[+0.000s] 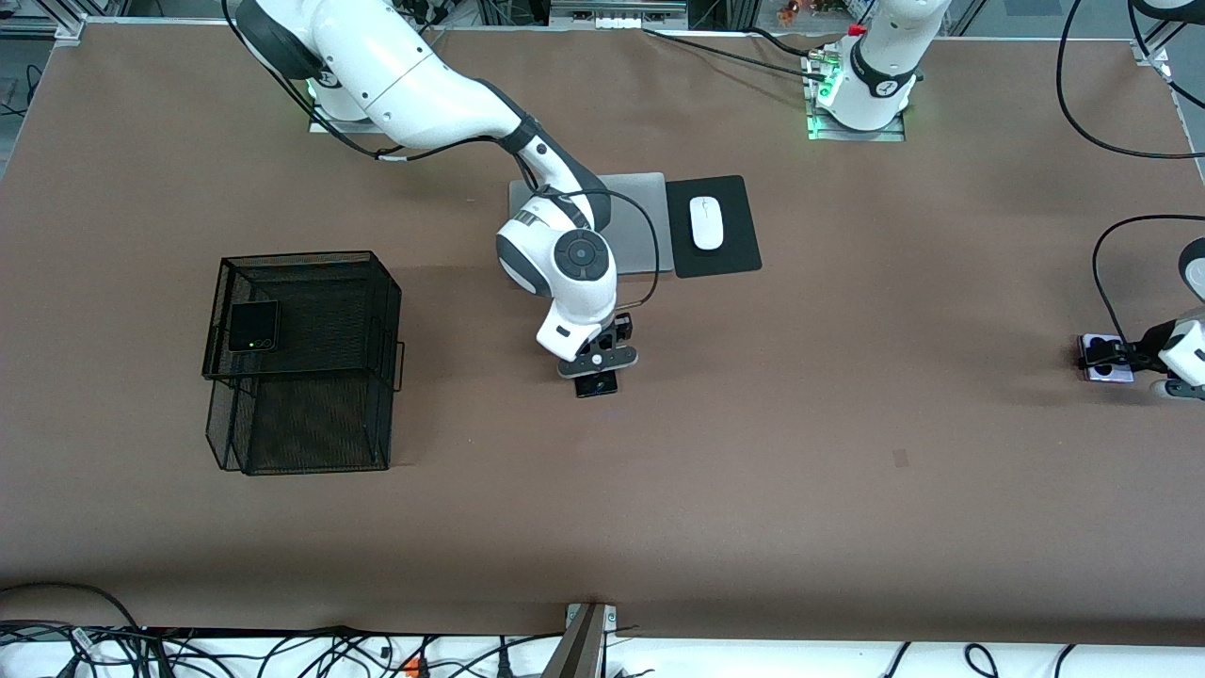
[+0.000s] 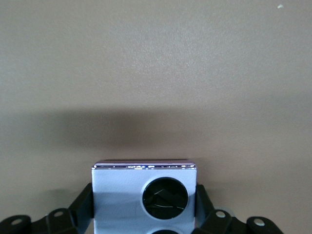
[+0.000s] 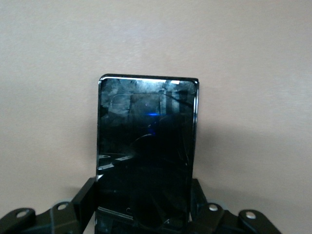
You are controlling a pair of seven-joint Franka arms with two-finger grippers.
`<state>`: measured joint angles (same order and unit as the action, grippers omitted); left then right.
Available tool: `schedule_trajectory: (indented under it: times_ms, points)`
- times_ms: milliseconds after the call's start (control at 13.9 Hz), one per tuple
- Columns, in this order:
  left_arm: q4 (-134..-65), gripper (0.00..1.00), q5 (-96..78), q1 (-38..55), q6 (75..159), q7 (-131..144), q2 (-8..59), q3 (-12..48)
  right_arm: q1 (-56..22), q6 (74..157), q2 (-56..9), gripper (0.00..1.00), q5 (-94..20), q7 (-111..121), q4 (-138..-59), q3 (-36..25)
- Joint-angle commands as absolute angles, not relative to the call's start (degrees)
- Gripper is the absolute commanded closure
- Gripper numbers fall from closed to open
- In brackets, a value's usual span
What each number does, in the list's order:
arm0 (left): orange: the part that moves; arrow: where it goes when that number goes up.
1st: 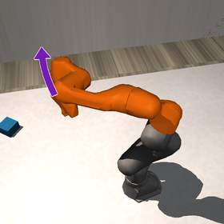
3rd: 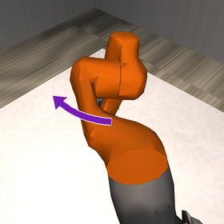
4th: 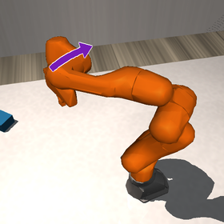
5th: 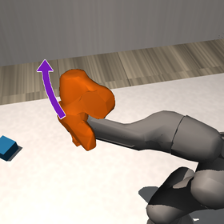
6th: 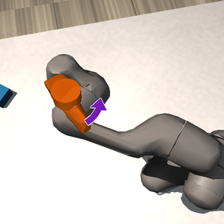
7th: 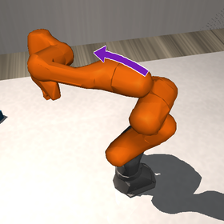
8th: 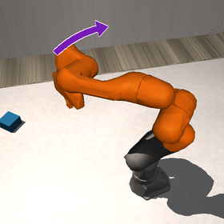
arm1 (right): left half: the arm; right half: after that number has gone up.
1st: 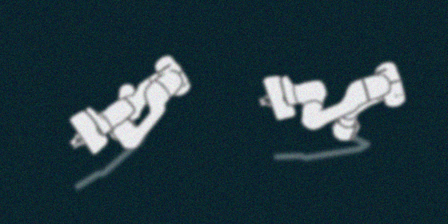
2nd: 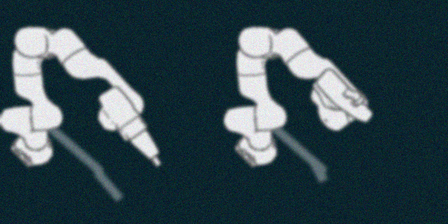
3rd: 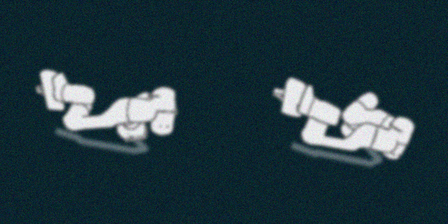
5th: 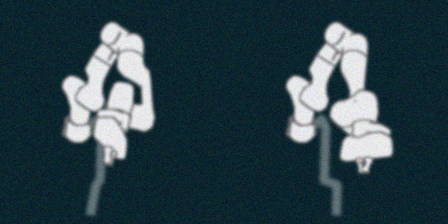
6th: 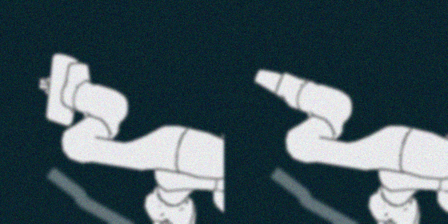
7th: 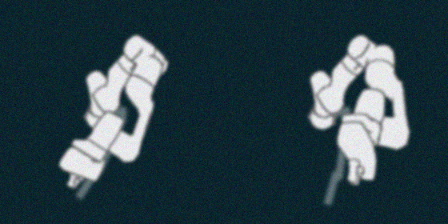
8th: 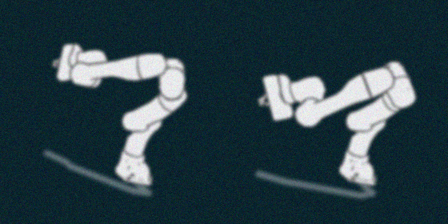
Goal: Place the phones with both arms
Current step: 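Lift the tall phone with the right gripper while the left gripper lifts the white phone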
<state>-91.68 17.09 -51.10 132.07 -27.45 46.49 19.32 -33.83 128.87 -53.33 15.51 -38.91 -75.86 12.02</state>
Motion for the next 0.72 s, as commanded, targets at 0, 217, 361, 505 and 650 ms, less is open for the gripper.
schedule_trajectory:
  times_ms: [0, 217, 361, 505, 650]
  points:
    - [-92.02, 0.71, 16.26, -51.24, 132.19, -28.83, 46.67, 19.60, -32.70, 122.19, -50.37, 1.00, 15.82, -39.55, -74.19, 14.23]
    - [-91.41, 0.71, 16.26, -50.10, 130.44, -28.04, 44.22, 20.39, -32.70, 117.17, -48.35, 1.00, 14.51, -39.64, -71.72, 15.03]
    - [-90.62, 0.71, 16.17, -47.65, 128.33, -27.77, 41.67, 20.39, -32.70, 113.58, -45.72, 1.00, 11.70, -39.73, -70.67, 15.03]
    - [-88.00, 0.69, 16.00, -45.28, 123.43, -26.03, 40.17, 20.39, -32.70, 107.78, -41.77, 1.00, 11.08, -39.64, -69.44, 14.94]
    - [-84.65, 0.68, 16.00, -41.68, 116.31, -21.47, 38.94, 20.57, -31.12, 103.38, -37.46, 1.00, 10.99, -38.94, -69.87, 14.59]
